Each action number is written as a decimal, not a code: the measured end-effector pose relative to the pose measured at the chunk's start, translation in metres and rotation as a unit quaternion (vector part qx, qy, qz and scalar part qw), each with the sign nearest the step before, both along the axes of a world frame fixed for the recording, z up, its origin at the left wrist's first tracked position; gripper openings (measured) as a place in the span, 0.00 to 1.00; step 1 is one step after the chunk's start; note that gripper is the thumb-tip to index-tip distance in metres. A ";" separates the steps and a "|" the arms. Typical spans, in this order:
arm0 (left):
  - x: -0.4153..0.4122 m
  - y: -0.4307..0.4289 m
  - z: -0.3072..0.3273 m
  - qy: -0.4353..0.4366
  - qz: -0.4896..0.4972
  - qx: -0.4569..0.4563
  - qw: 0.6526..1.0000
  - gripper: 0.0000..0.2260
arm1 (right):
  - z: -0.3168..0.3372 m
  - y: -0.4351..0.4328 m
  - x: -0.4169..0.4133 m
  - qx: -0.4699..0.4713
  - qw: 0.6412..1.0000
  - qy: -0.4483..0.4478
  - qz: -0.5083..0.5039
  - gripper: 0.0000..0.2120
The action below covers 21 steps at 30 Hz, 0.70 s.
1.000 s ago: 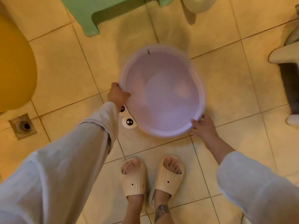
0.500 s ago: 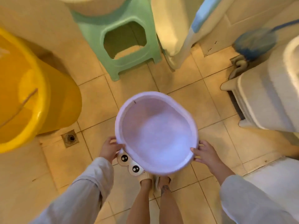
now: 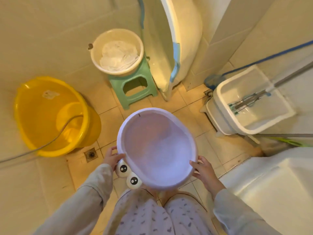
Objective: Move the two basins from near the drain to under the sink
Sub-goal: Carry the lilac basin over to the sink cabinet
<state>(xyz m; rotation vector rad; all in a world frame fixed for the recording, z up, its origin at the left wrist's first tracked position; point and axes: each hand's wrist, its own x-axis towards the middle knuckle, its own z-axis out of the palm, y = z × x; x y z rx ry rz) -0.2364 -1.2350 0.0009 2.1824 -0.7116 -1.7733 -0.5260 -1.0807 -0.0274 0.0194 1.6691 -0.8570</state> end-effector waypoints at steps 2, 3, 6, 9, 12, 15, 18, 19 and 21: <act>-0.004 -0.001 0.008 0.003 -0.017 -0.013 1.000 0.17 | 0.006 0.002 -0.003 -0.007 1.000 0.007 -0.007 0.07; -0.006 -0.002 0.011 0.007 -0.029 -0.016 0.999 0.17 | 0.008 0.003 -0.004 -0.008 1.000 0.013 -0.010 0.08; -0.014 -0.010 0.017 0.025 -0.072 -0.019 0.997 0.20 | 0.015 0.009 -0.008 -0.021 0.999 0.027 -0.041 0.13; -0.022 -0.017 0.026 0.026 -0.132 -0.022 0.991 0.18 | 0.027 0.022 -0.003 -0.035 0.995 0.043 -0.085 0.13; -0.032 -0.027 0.028 0.045 -0.196 -0.023 0.979 0.13 | 0.034 0.045 0.015 -0.040 0.986 0.054 -0.156 0.14; -0.045 -0.039 0.024 0.039 -0.266 -0.029 0.963 0.08 | 0.040 0.080 0.048 -0.036 0.969 0.051 -0.239 0.14; -0.065 -0.045 0.021 0.038 -0.336 -0.039 0.940 0.10 | 0.042 0.116 0.096 -0.025 0.942 0.048 -0.332 0.16; -0.072 -0.045 0.019 0.040 -0.358 -0.037 0.932 0.10 | 0.041 0.126 0.113 -0.022 0.930 0.049 -0.364 0.17; -0.085 -0.041 0.015 0.040 -0.409 -0.030 0.911 0.10 | 0.040 0.146 0.149 -0.009 0.906 0.051 -0.420 0.17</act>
